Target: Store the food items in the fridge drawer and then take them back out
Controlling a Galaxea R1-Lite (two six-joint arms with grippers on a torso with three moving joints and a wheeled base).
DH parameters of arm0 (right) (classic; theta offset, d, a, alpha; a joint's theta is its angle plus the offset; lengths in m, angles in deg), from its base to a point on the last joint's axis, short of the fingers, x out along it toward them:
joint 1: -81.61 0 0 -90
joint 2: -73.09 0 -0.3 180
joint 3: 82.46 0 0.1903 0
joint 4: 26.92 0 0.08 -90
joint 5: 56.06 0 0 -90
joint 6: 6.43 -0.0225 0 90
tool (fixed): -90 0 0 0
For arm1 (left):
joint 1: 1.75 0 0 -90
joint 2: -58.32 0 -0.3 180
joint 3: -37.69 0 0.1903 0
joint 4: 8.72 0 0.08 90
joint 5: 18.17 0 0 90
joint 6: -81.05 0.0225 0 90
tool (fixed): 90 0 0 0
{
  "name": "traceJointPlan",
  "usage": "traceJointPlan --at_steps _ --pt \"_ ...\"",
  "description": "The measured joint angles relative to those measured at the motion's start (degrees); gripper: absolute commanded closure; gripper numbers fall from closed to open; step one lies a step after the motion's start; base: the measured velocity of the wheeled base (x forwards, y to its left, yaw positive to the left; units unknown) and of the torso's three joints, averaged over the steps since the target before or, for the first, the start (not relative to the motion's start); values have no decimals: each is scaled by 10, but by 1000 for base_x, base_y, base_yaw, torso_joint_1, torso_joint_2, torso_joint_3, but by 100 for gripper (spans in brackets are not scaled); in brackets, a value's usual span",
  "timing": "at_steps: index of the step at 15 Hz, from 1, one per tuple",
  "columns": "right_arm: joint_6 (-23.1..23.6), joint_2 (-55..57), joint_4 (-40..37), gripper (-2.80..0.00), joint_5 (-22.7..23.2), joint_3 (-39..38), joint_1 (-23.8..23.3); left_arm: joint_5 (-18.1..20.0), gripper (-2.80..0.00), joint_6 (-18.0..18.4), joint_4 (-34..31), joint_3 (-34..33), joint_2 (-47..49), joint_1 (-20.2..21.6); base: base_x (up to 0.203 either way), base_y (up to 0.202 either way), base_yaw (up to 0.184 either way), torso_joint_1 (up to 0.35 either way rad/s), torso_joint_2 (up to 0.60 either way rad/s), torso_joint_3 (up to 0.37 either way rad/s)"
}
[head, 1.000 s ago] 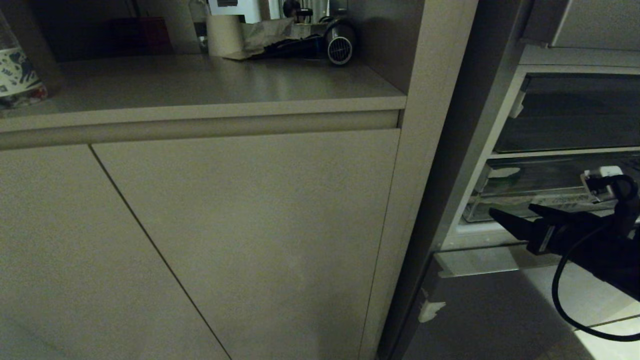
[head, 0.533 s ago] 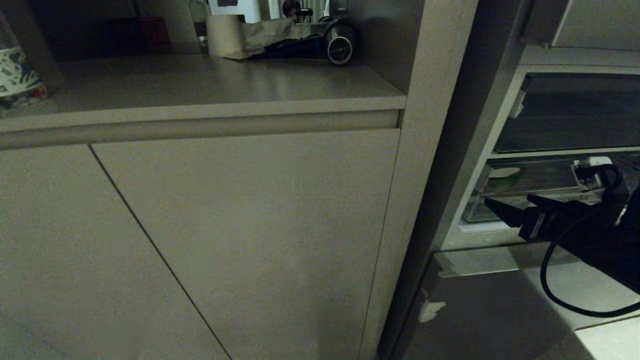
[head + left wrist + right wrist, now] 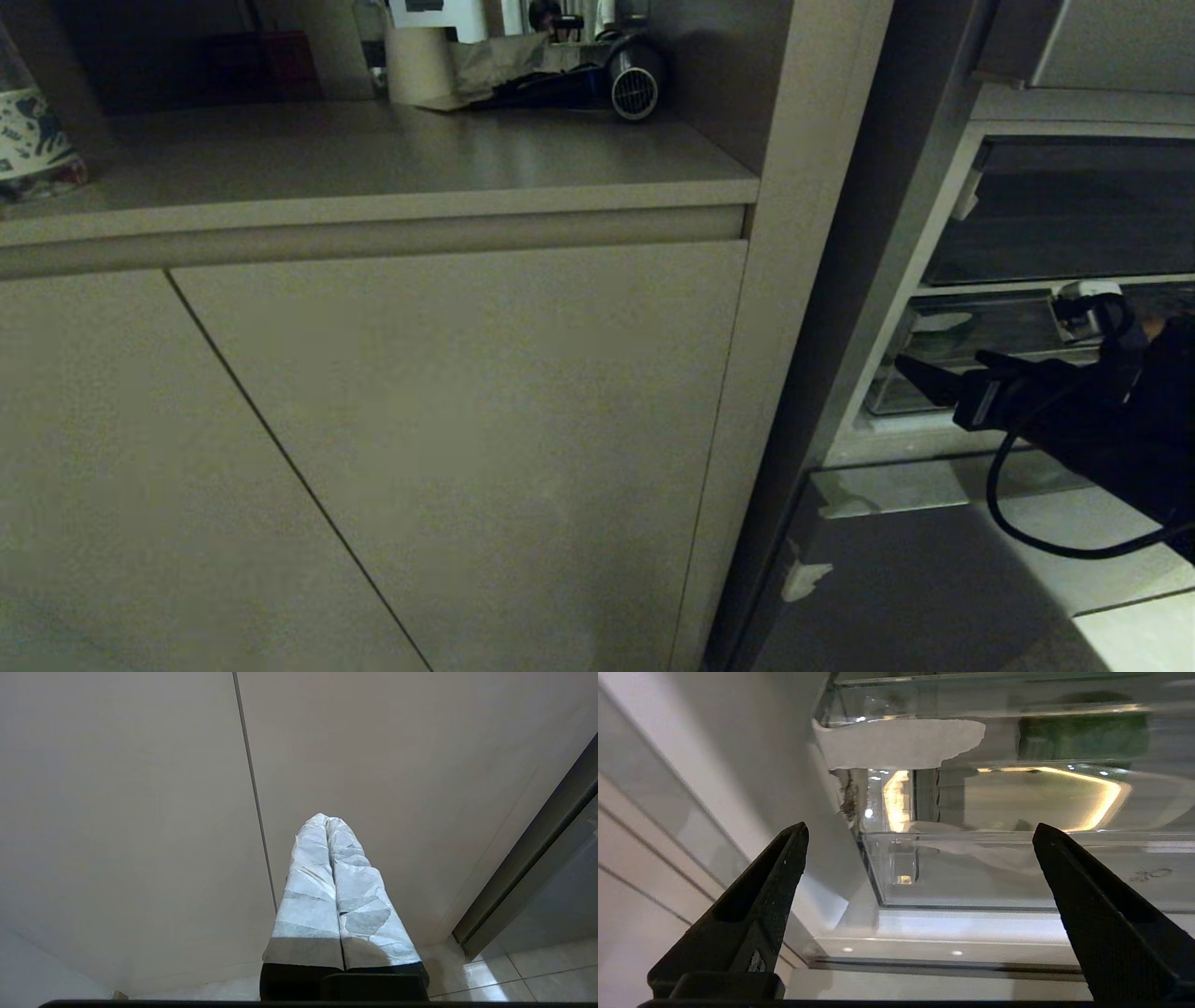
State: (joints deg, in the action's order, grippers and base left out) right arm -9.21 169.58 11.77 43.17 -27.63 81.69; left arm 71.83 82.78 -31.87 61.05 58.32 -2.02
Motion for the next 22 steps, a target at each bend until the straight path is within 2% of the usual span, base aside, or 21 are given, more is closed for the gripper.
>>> traceJointPlan --at_steps 3,14,15,16,22 --pt "-2 13 0 -280 -16 14 0 0 0 0 0 0 0 0 0 0 0 0 0 0" --pt "-6 43 24 -280 -30 42 5 0 0 0 0 0 0 0 0 0 0 0 0 0" --pt "-6 44 24 -129 -30 43 6 0 0 0 0 0 0 0 0 0 0 0 0 0" --pt "-5 45 24 0 -30 43 6 0 0 0 0 0 0 0 0 0 0 0 0 0" --pt "-2 46 23 0 -33 35 34 0 0 0 0 0 0 0 0 0 0 0 0 0"
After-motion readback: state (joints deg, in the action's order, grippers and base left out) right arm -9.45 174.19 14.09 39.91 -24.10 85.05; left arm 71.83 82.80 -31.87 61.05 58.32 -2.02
